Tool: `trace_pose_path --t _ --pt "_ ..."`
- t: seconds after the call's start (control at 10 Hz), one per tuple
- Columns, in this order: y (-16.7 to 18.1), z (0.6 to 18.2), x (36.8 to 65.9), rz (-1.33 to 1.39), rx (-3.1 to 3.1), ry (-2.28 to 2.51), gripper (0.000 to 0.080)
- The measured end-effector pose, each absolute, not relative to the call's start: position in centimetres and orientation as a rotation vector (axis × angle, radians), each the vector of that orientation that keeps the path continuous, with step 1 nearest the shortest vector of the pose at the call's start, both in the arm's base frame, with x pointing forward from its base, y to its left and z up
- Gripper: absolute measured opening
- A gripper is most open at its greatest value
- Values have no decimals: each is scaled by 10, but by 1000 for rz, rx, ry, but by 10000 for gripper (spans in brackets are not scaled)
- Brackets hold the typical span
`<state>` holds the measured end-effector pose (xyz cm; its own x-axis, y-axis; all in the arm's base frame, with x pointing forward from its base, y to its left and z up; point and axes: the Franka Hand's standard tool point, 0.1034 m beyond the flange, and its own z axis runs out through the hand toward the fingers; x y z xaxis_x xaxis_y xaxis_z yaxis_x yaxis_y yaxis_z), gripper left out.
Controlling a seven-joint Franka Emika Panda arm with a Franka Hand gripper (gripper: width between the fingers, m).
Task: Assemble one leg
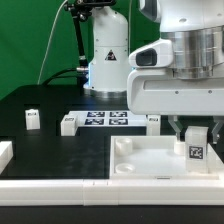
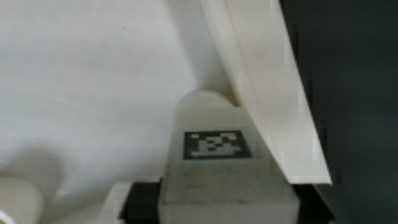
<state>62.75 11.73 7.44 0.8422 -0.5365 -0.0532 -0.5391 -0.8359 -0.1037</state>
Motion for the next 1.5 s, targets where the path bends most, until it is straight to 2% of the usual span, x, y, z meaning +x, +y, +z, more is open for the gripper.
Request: trace_pose_path --t 0.3,0.6,0.7,0.8,0.9,1.0,1.1,1.5 --pt "117 74 628 77 -2701 1334 292" --pt "118 74 628 101 -2582 1540 292" --pt "118 74 628 96 -2613 1484 478" --pt "119 74 627 93 -2640 1434 478" --pt "124 75 627 92 -2676 1371 590" --pt "128 75 626 89 -2745 1234 590" --pt "128 76 625 77 -2821 1055 640" --pt "126 77 633 41 -3040 246 649"
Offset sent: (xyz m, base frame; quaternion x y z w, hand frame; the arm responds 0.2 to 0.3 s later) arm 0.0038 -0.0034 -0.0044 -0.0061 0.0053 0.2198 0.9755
